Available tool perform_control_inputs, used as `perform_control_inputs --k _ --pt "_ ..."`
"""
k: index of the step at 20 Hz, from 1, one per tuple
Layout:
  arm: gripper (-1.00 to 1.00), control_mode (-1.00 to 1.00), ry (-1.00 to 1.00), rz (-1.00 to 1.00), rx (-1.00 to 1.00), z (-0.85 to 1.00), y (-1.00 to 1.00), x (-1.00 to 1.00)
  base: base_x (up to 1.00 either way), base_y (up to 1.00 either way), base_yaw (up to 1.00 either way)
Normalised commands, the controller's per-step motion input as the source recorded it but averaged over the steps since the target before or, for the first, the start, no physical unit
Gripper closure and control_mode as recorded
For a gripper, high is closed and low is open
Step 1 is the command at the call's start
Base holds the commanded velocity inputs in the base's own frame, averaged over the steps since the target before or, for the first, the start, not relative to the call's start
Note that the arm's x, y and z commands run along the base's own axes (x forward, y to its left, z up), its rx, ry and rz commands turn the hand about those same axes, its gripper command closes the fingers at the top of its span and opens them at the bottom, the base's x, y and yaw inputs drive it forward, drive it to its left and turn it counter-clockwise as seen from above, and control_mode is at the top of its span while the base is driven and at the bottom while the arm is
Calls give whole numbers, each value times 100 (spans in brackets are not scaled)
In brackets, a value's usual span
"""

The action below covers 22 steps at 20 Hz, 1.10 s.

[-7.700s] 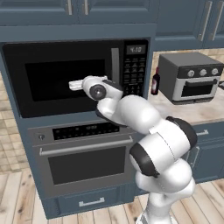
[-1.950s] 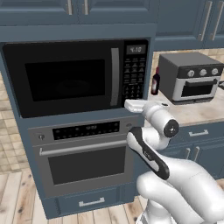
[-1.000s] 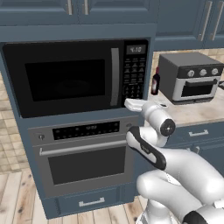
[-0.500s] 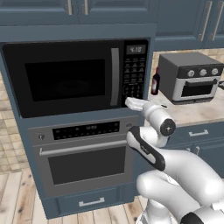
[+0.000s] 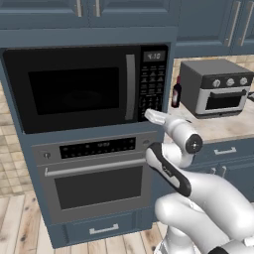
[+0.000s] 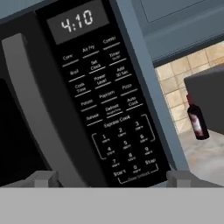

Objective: Pick the eggplant from the counter and place it in the microwave. Then turn on the microwave.

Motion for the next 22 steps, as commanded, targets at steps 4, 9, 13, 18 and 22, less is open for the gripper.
perform_control_inputs --k 4,9,13,18,22 --pt "-100 -100 0 -1 19 -1 -6 -14 0 0 0" --pt "-100 -100 0 -1 25 -1 -4 -15 0 0 0" --pt "-100 -100 0 -1 28 -4 0 -17 0 0 0" --pt "-100 -100 4 0 31 -10 0 -16 0 0 0" --pt "-100 -100 5 0 31 -12 0 -15 0 0 0"
